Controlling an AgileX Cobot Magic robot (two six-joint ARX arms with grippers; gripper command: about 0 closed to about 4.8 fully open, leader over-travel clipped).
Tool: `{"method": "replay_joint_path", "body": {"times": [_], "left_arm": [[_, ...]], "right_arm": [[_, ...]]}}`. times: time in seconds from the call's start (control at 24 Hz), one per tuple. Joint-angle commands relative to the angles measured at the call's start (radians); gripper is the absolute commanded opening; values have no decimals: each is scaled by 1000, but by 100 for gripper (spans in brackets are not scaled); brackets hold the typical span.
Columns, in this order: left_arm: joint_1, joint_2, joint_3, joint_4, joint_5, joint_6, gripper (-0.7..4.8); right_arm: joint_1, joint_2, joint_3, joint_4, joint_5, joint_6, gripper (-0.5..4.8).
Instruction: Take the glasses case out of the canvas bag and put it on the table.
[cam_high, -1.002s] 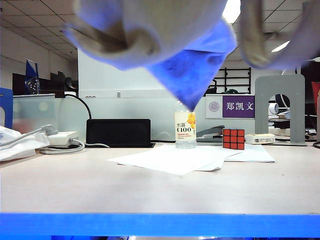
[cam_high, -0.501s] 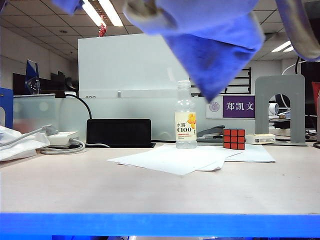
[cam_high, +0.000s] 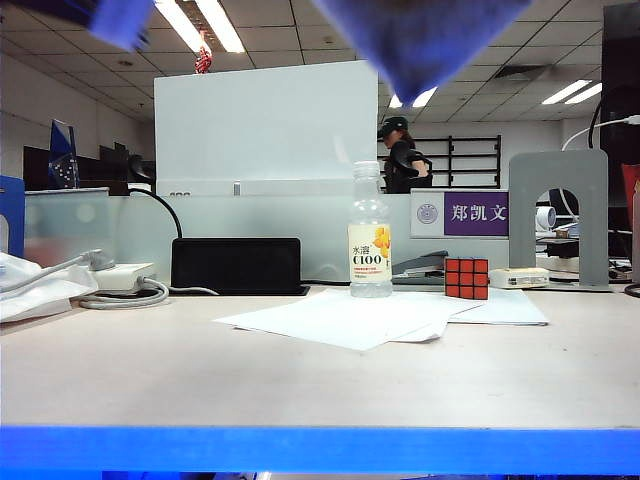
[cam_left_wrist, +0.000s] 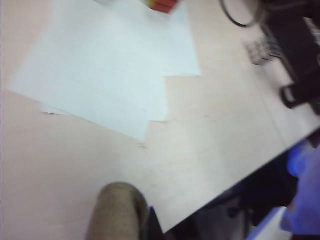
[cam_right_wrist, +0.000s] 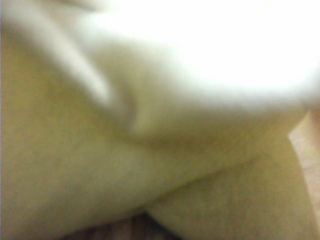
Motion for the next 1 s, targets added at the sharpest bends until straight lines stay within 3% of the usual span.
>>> {"method": "replay_joint_path", "body": {"times": [0.04, 0.17, 0.25, 0.33, 0.42, 0.67, 0.79, 0.88, 1.0], "left_arm": [[49, 37, -154, 82, 16, -57, -5], [48, 39, -238, 154, -14, -65, -5], [42, 40, -259, 118, 79, -69, -5], [12, 18, -260, 15, 100, -5, -5], [-51, -40, -260, -2, 110, -11, -5], [-266, -260, -259, 105, 89, -222, -5], [-329, -370, -259, 89, 48, -268, -5], [-357, -433, -259, 26, 27, -317, -5], [-367, -558, -259, -184, -49, -314, -5]], "right_arm": [[-6, -97, 53, 87, 50, 34, 147], [-8, -143, 70, 130, 82, 28, 147], [-9, -147, 70, 169, 203, -30, 147], [-9, -127, 70, 259, 311, -64, 138], [-24, -89, 70, 309, 359, -123, 134], [-150, 47, 66, 233, 334, -168, 135], [-165, 88, 66, 230, 373, -200, 134], [-213, 109, 66, 230, 403, -232, 134], [-277, 134, 66, 248, 407, -233, 134]]}}
